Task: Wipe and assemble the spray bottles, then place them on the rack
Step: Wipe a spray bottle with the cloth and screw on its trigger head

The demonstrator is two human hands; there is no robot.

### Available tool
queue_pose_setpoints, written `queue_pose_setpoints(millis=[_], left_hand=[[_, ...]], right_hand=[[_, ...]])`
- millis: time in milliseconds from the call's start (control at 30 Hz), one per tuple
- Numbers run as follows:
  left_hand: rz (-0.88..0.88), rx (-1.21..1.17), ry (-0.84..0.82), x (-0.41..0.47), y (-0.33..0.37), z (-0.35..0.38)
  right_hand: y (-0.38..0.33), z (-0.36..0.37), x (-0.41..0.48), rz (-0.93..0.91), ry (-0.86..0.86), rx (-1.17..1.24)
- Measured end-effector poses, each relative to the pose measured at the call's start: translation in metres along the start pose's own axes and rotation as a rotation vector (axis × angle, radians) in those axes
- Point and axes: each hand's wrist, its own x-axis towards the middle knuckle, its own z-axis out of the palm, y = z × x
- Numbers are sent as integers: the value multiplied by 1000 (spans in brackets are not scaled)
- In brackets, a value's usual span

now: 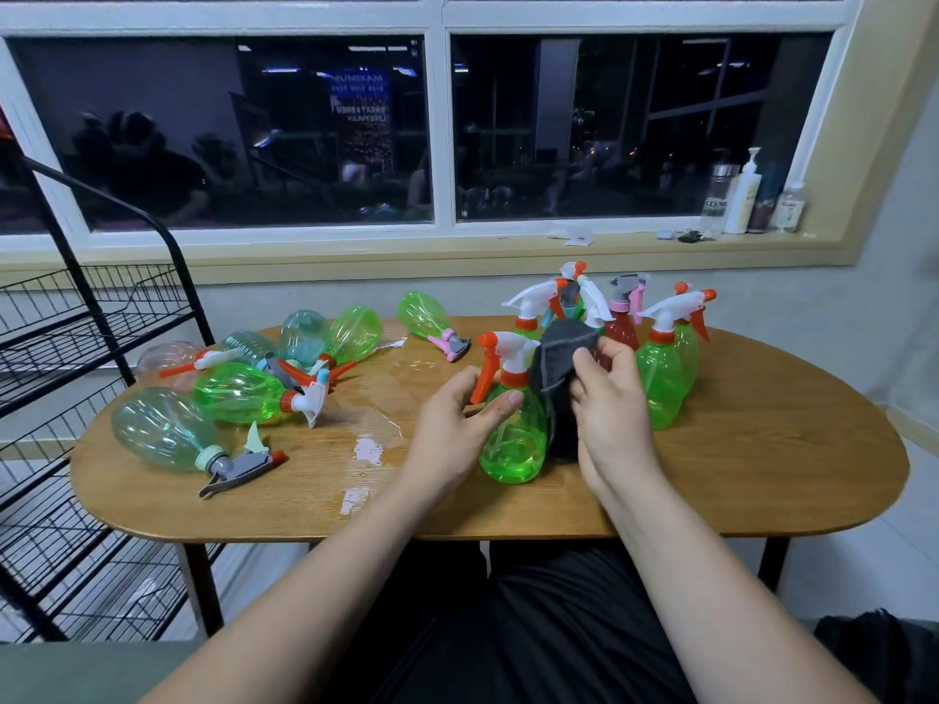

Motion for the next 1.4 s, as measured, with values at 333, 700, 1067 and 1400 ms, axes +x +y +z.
queue_pose_setpoints(millis=[333,700,1067,1400], left_hand=[[51,22,2,1,0,1],[67,56,13,0,0,3],[3,97,44,-1,2,3],[25,207,125,6,6,-4]], right_hand=[[-34,20,-18,-463,-273,-654],[-37,19,-10,-668,-409,-832],[-19,-9,12,-510,-279,-825],[6,-23,7,-70,-117,-377]])
